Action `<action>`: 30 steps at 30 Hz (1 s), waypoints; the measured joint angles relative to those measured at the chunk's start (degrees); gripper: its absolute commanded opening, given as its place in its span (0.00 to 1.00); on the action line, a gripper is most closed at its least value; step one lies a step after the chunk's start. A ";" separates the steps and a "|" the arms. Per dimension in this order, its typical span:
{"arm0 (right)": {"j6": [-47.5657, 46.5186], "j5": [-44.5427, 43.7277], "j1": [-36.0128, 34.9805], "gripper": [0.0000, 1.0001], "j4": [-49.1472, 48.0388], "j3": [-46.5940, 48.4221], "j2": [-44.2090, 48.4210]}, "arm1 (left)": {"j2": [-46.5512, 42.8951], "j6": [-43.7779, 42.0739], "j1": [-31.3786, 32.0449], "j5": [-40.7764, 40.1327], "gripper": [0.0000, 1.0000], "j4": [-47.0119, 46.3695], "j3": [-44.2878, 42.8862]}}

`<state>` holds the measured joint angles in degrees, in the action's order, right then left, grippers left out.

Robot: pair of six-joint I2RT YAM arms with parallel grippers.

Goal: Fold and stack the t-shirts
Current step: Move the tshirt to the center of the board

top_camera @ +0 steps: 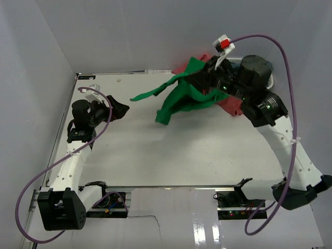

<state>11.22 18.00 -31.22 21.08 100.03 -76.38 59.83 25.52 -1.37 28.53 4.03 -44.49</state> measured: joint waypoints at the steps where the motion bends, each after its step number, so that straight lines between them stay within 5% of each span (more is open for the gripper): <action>1: -0.55 0.26 -1.53 0.08 1.62 -1.40 2.56 | -0.20 0.00 0.00 0.00 0.98 0.00 0.00; 10: -1.68 -8.59 -2.93 0.08 17.79 -6.84 15.54 | -0.70 0.09 0.00 0.00 0.98 -0.02 0.00; 18: 3.58 -27.21 -2.25 0.08 30.99 -19.69 6.97 | -0.94 0.24 0.00 0.00 0.98 0.00 0.15; 23: 5.44 -33.55 5.95 0.08 36.17 -30.93 4.66 | -1.25 0.24 0.00 0.00 0.98 0.00 0.22; 30: 5.29 -34.86 14.80 0.08 33.40 -32.20 6.40 | -1.33 0.24 0.00 0.00 0.98 0.00 0.24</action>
<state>16.51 -16.86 -16.43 54.48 67.83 -69.97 58.50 25.76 -1.37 28.53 4.03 -44.25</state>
